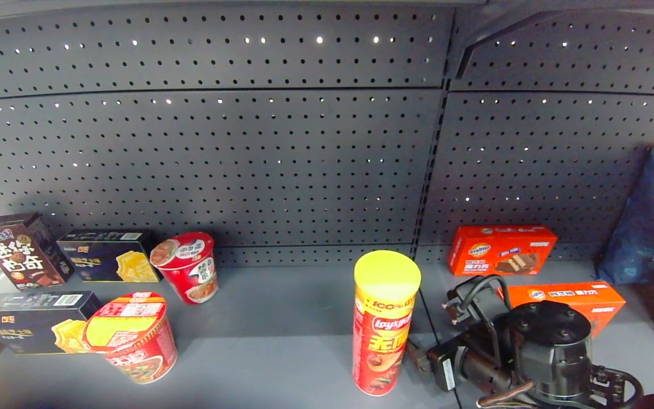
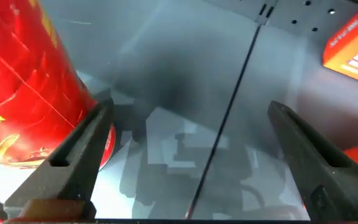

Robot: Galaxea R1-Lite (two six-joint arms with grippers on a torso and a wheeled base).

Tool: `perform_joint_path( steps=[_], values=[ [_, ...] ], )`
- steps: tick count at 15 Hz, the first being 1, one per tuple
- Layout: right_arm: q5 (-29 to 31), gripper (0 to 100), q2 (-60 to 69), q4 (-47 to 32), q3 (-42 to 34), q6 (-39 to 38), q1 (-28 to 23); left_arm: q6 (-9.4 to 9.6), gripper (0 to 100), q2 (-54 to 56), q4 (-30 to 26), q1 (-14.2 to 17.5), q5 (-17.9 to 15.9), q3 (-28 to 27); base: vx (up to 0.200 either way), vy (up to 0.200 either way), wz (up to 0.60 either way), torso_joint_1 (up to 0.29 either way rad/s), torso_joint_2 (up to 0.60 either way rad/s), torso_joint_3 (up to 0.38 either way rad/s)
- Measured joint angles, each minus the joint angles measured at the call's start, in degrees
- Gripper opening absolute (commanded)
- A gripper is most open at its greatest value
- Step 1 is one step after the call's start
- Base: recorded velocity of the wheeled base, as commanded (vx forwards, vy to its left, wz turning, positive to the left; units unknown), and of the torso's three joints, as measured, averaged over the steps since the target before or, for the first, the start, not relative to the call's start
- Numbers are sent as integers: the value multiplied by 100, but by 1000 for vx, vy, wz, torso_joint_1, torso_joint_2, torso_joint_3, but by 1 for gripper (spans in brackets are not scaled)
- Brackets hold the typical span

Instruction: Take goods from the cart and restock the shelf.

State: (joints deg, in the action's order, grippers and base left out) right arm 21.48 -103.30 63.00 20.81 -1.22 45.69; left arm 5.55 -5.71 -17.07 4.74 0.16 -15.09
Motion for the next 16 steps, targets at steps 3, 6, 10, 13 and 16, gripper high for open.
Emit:
perform_joint_path(
  steps=[3, 6, 10, 13, 16],
  values=[
    [-11, 100, -105, 4, 55, 0, 28, -2, 0, 0, 0, -4, 0, 7, 0, 0, 0, 0, 0, 0],
    [-13, 100, -185, 4, 132, -6, 80, 0, 0, 0, 2, 0, -2, 7, 0, 0, 0, 0, 0, 0],
    [-5, 100, -312, 6, 258, -11, 150, -16, 0, 0, 2, -1, 6, 10, 0, 0, 0, 0, 0, 0],
    [41, 100, -336, 9, 262, -17, 169, -18, 0, 0, 5, -1, -11, -6, 0, 0, 0, 0, 0, 0],
    [104, 100, -144, 24, 251, -26, 41, 9, 0, -40, 71, -45, -84, -379, 0, 0, 0, 0, 0, 0]
  ],
)
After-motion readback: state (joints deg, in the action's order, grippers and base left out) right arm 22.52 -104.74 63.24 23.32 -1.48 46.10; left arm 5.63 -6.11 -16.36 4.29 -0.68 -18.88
